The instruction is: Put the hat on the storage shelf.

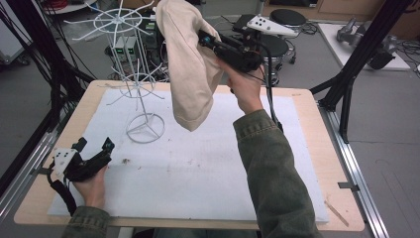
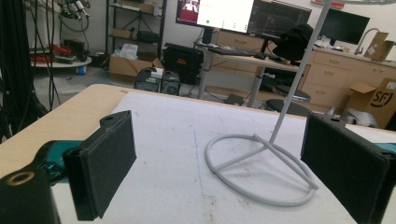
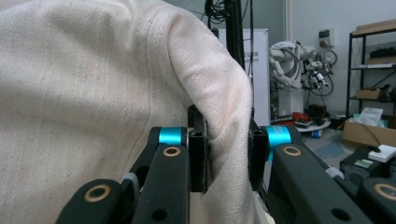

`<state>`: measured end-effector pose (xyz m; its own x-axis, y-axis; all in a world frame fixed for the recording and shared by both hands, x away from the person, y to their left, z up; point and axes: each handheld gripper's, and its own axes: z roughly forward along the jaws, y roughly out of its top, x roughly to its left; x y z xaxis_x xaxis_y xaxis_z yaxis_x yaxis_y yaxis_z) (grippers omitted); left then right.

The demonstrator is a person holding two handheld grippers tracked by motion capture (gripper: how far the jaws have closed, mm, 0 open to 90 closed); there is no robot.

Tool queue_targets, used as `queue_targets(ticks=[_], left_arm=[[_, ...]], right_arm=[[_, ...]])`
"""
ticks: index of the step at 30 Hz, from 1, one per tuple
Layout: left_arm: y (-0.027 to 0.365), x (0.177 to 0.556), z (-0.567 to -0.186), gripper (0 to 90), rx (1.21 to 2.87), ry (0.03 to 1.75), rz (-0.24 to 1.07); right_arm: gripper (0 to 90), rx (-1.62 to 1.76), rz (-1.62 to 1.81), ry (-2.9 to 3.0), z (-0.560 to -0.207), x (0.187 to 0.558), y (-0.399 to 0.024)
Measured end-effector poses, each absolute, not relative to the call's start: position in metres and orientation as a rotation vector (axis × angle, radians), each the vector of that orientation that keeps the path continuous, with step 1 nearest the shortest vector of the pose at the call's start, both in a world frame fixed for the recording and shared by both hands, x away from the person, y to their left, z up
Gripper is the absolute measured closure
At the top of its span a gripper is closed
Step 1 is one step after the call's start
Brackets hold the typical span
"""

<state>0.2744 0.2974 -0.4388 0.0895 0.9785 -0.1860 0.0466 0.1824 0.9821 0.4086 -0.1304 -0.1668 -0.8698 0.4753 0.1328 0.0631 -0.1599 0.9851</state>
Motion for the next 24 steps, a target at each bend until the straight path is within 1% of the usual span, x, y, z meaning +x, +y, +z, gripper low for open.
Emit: queue_targets(ticks=[13,24], left_arm=[[0.299,0.273,-0.439,10.3,1.127,1.253,0.982],[0.3,0.274,-0.44,10.3,1.114,1.262,0.973]], right_arm=[[76.8,0.625,2.092,1.809,-0.158,0.416,-0.12],[76.7,0.657,2.068,1.784,-0.15,0.429,-0.111]])
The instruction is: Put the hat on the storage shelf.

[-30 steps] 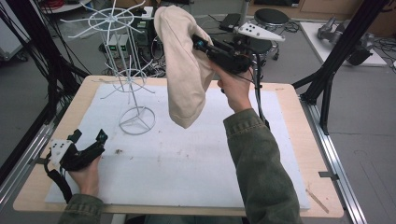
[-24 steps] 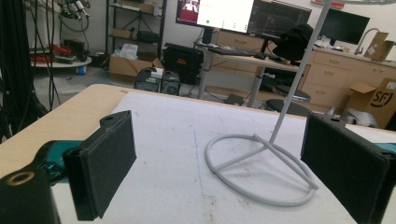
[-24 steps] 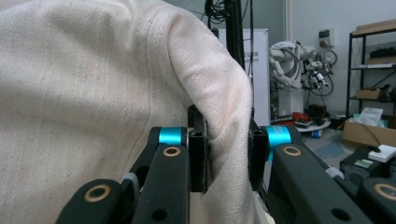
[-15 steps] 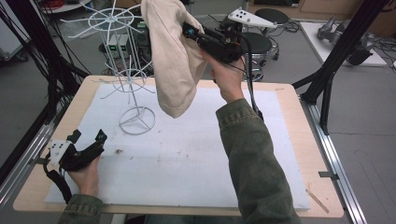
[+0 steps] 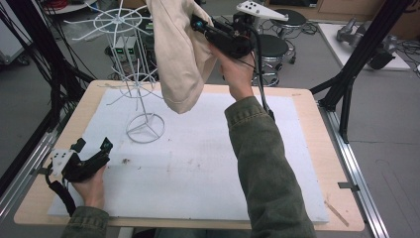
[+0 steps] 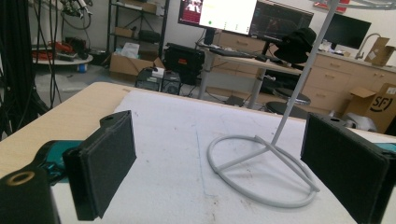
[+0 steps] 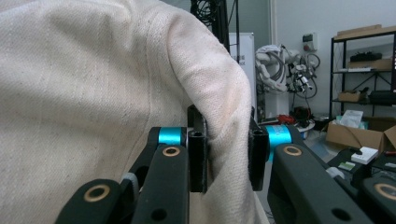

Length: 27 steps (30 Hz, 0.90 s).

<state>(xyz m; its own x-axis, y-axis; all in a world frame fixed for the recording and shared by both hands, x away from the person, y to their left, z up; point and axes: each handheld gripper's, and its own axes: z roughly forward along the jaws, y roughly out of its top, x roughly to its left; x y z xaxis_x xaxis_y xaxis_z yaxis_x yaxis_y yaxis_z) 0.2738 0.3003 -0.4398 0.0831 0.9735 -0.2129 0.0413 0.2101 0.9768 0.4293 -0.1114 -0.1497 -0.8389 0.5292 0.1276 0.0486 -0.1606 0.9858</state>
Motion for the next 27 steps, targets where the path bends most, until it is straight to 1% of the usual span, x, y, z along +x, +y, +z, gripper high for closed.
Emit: queue_targets(ticks=[13,27], left_arm=[[0.299,0.273,-0.44,10.3,1.116,1.257,0.974],[0.3,0.274,-0.441,10.4,1.119,1.264,0.97]], right_arm=[[76.4,0.632,2.036,1.81,-0.138,0.435,-0.09],[76.1,0.669,1.889,1.823,-0.12,0.447,-0.06]])
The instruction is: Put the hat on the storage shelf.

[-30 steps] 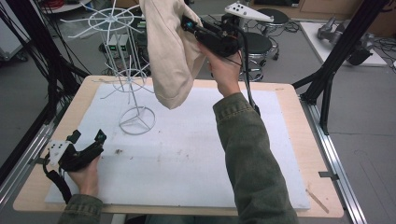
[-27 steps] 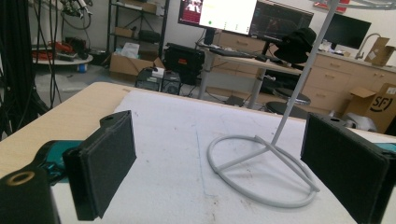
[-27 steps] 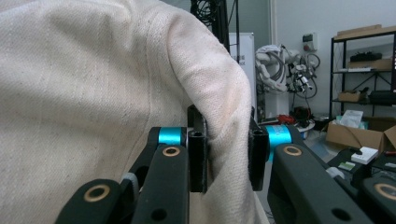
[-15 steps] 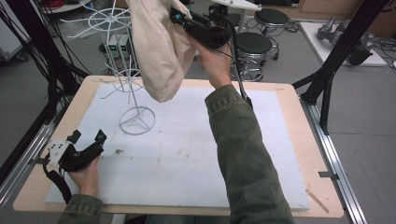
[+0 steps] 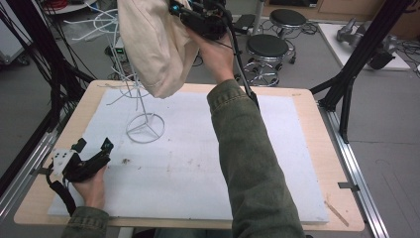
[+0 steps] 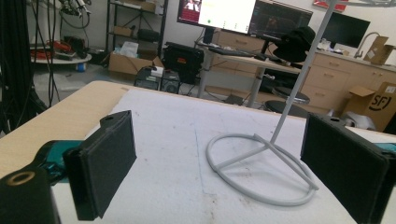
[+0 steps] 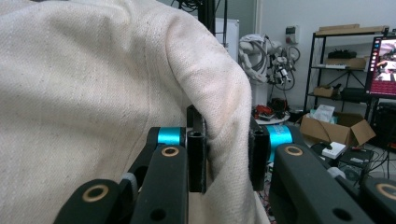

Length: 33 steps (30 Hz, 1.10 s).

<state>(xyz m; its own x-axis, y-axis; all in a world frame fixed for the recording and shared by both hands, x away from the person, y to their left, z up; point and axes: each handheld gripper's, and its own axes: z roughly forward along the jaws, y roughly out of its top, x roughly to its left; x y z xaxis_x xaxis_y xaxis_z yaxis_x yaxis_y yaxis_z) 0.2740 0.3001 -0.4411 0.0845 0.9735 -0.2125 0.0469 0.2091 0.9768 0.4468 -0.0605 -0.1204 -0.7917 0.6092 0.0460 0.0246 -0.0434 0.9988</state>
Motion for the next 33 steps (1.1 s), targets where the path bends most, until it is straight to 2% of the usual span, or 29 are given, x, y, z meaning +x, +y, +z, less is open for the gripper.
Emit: queue_targets(ticks=[13,27,30,31,32,33], left_arm=[[0.3,0.274,-0.441,10.4,1.118,1.264,0.968],[0.301,0.274,-0.441,10.4,1.113,1.267,0.965],[0.302,0.274,-0.441,10.4,1.11,1.269,0.965],[0.302,0.274,-0.441,10.4,1.11,1.268,0.964],[0.302,0.274,-0.441,10.4,1.112,1.268,0.966],[0.301,0.274,-0.441,10.4,1.111,1.267,0.966]], right_arm=[[74.9,0.614,1.852,1.871,-0.126,0.445,-0.033],[72.8,0.627,1.846,1.872,-0.124,0.444,-0.025],[69.0,0.613,1.83,1.878,-0.124,0.443,-0.024],[63.9,0.605,1.82,1.894,-0.125,0.443,-0.023],[63.9,0.605,1.82,1.894,-0.125,0.443,-0.023],[59.5,0.595,1.807,1.912,-0.126,0.443,-0.021]])
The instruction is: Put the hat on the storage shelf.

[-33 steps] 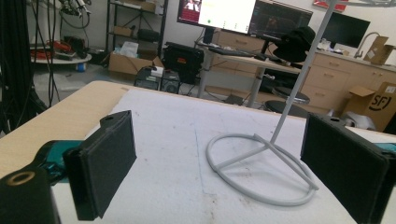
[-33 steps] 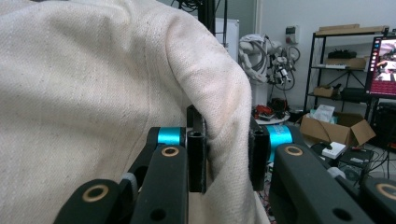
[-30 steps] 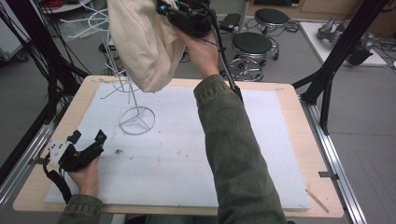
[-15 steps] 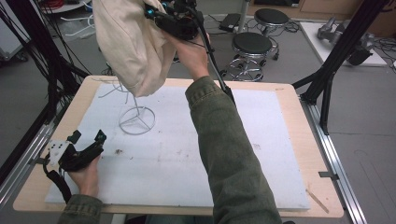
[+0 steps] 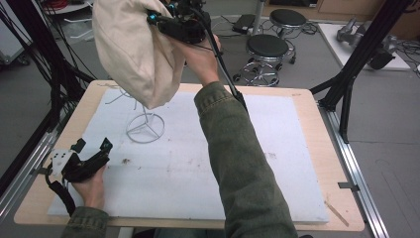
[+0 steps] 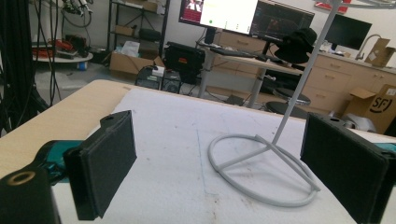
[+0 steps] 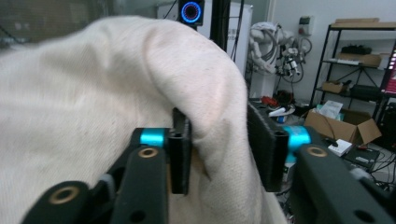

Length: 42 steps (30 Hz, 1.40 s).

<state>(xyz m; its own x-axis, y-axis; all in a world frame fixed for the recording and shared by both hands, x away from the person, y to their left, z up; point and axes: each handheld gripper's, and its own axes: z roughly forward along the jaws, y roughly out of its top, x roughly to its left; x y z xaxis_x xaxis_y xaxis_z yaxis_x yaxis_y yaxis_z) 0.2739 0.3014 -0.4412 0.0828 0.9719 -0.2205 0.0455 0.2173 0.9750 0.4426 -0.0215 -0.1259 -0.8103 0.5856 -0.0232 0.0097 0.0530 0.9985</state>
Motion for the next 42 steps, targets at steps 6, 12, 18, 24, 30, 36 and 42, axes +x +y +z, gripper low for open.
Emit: queue_targets(ticks=[6,12,18,24,30,36,42], left_arm=[[0.301,0.274,-0.441,10.5,1.109,1.268,0.966],[0.301,0.274,-0.442,10.5,1.11,1.269,0.964],[0.301,0.274,-0.441,10.4,1.116,1.27,0.963],[0.301,0.274,-0.442,10.4,1.119,1.27,0.963],[0.301,0.274,-0.442,10.5,1.119,1.27,0.964],[0.301,0.274,-0.442,10.5,1.119,1.271,0.963],[0.3,0.275,-0.442,10.5,1.115,1.27,0.964]], right_arm=[[50.7,0.606,1.773,1.914,-0.126,0.442,-0.021],[36.2,0.623,1.769,1.884,-0.13,0.44,-0.031],[31.8,0.622,1.783,1.888,-0.13,0.439,-0.036],[28.5,0.617,1.801,1.889,-0.132,0.439,-0.041],[26.0,0.618,1.798,1.909,-0.135,0.439,-0.045],[22.3,0.6,1.801,1.941,-0.138,0.436,-0.048],[21.0,0.589,1.805,1.963,-0.142,0.433,-0.052]])
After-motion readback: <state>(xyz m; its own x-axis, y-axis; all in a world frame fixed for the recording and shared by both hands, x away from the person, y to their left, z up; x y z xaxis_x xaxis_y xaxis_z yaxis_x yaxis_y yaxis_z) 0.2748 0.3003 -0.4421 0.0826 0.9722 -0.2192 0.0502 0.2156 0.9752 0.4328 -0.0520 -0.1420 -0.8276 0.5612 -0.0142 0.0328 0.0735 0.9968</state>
